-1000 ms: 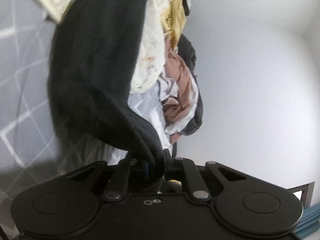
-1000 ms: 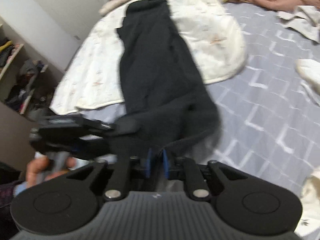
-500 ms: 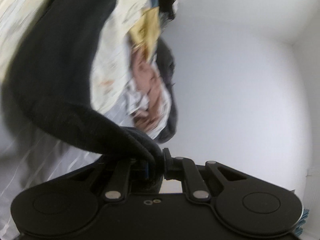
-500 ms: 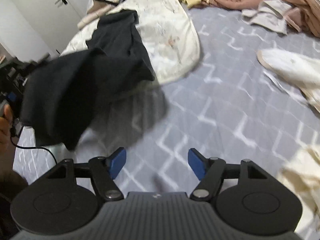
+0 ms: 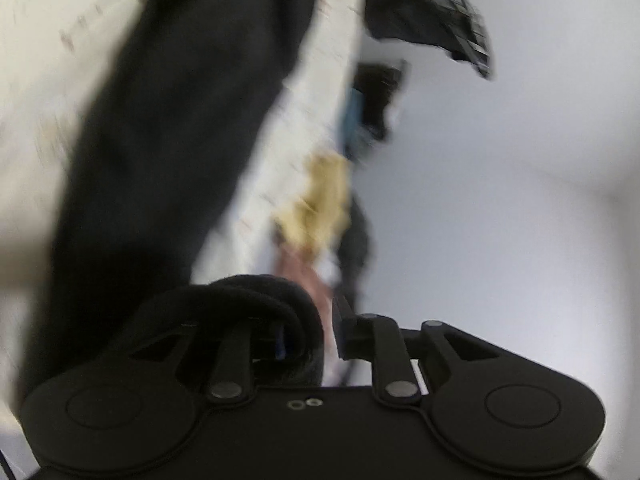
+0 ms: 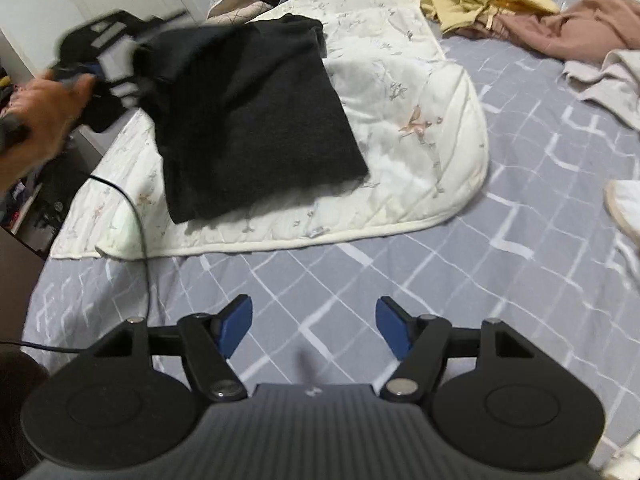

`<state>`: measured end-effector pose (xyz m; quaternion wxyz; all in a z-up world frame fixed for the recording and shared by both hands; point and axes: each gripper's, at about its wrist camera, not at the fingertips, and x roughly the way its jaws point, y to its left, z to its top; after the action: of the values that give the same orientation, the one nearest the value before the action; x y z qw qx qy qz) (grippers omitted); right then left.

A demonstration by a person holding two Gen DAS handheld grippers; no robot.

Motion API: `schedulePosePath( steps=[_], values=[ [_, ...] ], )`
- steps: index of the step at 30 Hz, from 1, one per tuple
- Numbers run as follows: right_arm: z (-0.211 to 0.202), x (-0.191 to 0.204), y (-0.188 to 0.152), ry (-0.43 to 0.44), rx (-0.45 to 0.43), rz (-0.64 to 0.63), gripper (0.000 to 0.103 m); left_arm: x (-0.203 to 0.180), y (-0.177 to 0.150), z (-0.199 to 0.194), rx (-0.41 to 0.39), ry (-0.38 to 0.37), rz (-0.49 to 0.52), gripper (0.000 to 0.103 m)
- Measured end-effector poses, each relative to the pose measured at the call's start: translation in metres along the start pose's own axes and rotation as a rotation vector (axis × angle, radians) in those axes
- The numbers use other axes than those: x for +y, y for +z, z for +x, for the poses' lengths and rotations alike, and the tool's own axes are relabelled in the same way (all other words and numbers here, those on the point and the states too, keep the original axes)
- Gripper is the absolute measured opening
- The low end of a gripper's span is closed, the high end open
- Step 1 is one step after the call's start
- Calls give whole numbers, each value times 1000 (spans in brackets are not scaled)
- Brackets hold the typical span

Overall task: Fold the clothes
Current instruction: 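Lay the folded pants on the quilt and open both tools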

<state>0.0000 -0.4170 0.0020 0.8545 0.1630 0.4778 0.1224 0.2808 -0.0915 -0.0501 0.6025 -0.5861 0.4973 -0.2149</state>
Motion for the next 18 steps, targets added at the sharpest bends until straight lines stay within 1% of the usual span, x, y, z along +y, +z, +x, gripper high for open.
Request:
schedulePosePath(
  steps=[1,3,5,8,9,10,11,12,14,18],
  values=[
    [3,0,1,4,7,6,72,0,4,-1,-1,8,0,40],
    [8,1,1,6,15,10,72,15,23,11,-5,69,-41,47],
    [11,3,0,12,21,15,72,23,33,18,-8,74,-102,53],
    [16,5,0,34,22,30,72,31,38,12,33,-7,-248,56],
    [17,6,1,41,21,31,72,28,35,9,67,-7,-256,57],
    [17,8,1,41,18,27,72,27,32,8,97,13,-247,57],
    [17,9,2,44,15,24,72,22,27,3,162,77,-205,57],
    [18,11,1,50,14,22,72,21,21,-2,187,106,-172,57],
    [18,15,1,62,11,18,72,25,12,-10,218,131,-147,57],
    [19,21,-6,65,14,9,72,26,-6,-12,292,78,-73,57]
  ],
)
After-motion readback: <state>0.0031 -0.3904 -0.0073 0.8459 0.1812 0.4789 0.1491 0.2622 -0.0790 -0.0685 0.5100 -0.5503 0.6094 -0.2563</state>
